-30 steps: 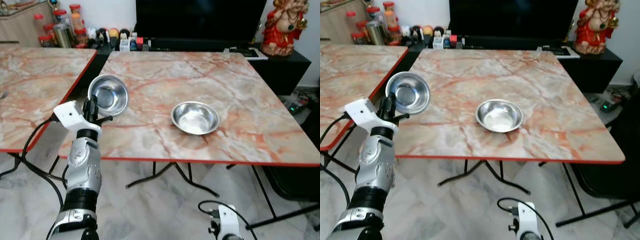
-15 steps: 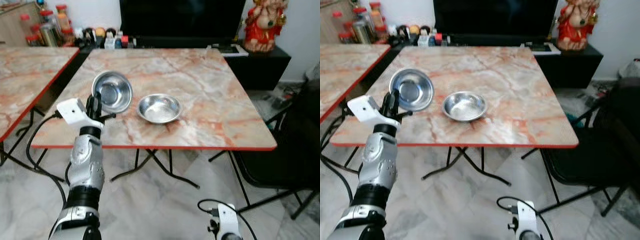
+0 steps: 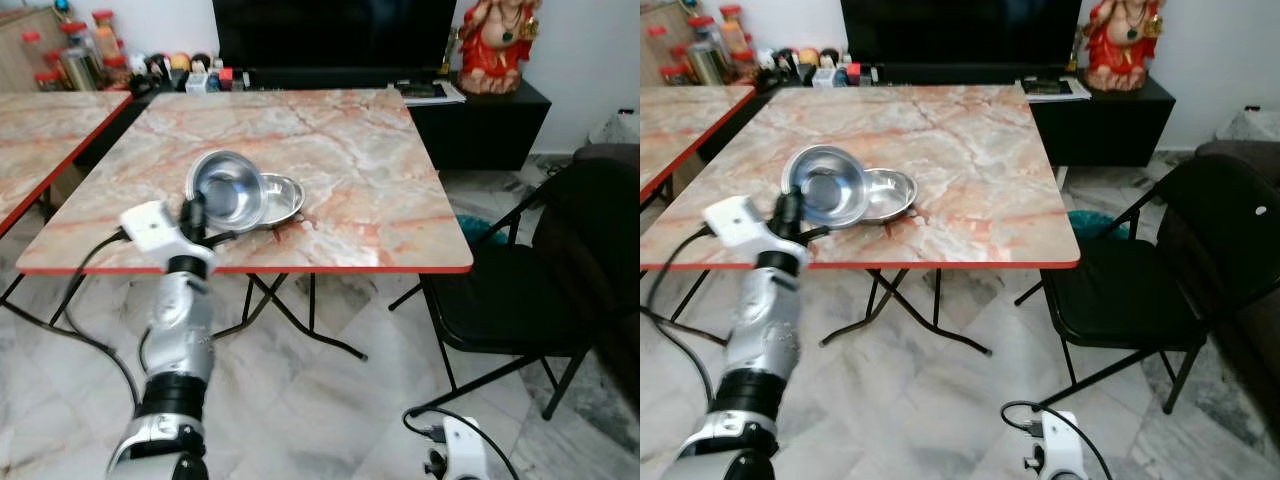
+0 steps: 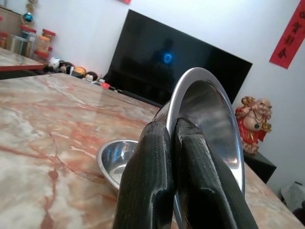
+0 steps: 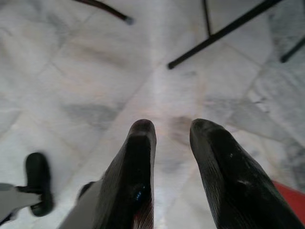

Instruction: Setting the table

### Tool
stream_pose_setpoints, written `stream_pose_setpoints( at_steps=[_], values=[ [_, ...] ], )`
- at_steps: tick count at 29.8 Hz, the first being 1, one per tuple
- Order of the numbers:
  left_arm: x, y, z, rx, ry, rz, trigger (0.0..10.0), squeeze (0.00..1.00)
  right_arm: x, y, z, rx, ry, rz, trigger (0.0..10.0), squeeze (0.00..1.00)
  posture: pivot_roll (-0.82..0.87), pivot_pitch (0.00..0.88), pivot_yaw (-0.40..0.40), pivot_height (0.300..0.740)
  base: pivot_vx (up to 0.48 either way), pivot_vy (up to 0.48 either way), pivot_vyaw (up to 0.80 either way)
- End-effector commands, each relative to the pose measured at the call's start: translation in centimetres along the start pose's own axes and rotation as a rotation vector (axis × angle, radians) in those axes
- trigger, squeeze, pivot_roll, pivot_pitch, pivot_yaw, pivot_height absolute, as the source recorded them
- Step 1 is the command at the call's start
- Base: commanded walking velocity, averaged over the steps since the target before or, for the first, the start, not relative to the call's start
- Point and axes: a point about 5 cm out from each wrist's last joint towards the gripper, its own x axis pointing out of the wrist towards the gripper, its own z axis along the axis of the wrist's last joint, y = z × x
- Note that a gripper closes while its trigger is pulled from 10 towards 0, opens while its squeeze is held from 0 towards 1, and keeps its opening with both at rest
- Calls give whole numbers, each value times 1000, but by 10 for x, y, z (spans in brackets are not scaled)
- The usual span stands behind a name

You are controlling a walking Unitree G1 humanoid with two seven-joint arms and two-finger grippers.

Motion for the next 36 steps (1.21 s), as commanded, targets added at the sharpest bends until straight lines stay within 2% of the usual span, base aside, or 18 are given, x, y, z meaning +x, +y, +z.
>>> stream_pose_setpoints(
  at_steps=[1, 36],
  values=[
    [5, 4, 8, 11, -19, 15, 10000, 0, 1, 6, 3, 3, -12, 14, 10000, 0, -28, 0, -22, 740, 255, 0, 0],
    [8, -2, 6, 12, -10, 16, 10000, 0, 0, 5, 1, 5, -5, 13, 10000, 0, -30, 0, -23, 740, 345, 0, 0]
  ],
)
